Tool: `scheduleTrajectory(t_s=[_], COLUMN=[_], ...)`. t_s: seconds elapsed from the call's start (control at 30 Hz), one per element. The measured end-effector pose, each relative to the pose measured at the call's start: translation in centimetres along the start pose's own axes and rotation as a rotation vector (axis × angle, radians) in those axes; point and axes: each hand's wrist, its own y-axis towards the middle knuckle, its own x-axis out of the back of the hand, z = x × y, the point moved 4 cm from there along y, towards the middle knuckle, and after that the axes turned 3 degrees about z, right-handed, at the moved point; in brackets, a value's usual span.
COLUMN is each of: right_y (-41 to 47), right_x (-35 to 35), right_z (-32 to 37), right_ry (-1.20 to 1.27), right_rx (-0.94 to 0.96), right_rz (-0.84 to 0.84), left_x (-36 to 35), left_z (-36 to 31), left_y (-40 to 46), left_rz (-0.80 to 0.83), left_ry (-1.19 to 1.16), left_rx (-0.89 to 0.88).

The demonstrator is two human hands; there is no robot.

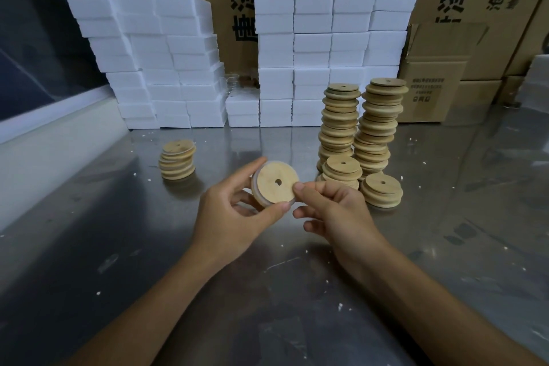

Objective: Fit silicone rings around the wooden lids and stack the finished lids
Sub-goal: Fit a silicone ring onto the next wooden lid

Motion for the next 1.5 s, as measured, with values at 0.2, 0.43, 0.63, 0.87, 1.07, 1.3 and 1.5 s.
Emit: scheduleTrajectory(t_s=[0.2,0.43,0.63,0.87,1.07,1.3,1.5], right_y=[0.0,0.1,0.1,0.0,-0.1,-0.3,-0.3], right_x=[-0.4,-0.1,-0.1,-0.1,-0.2,0.3,1.6], right_z=[-0.4,0.1,0.2,0.3,0.4,1.6,2.5], right_ry=[0.066,0.134,0.111,0.083,0.015,-0.224,-0.263], right_rx=[-0.028,-0.049,-0.018,0.010,0.065,0.261,0.428], right_rz=[0.040,0.036,0.033,0.023,0.033,-0.064,-0.204], left_x=[0.6,0.5,0.7,0.8,1.4,3.7,8.4], left_z=[0.6,0.0,-0.2,-0.9,0.5,1.6,5.3], left_y=[0.6,0.5,0.3,0.6,0.8,1.9,5.9], left_rz=[-0.061,0.053,-0.040,0.013,0.050,-0.169,-0.487], left_ry=[-0.126,0.049,0.100,0.097,0.042,0.090,0.156], left_rx=[0.044,-0.031,-0.085,-0.178,-0.148,-0.081,0.155])
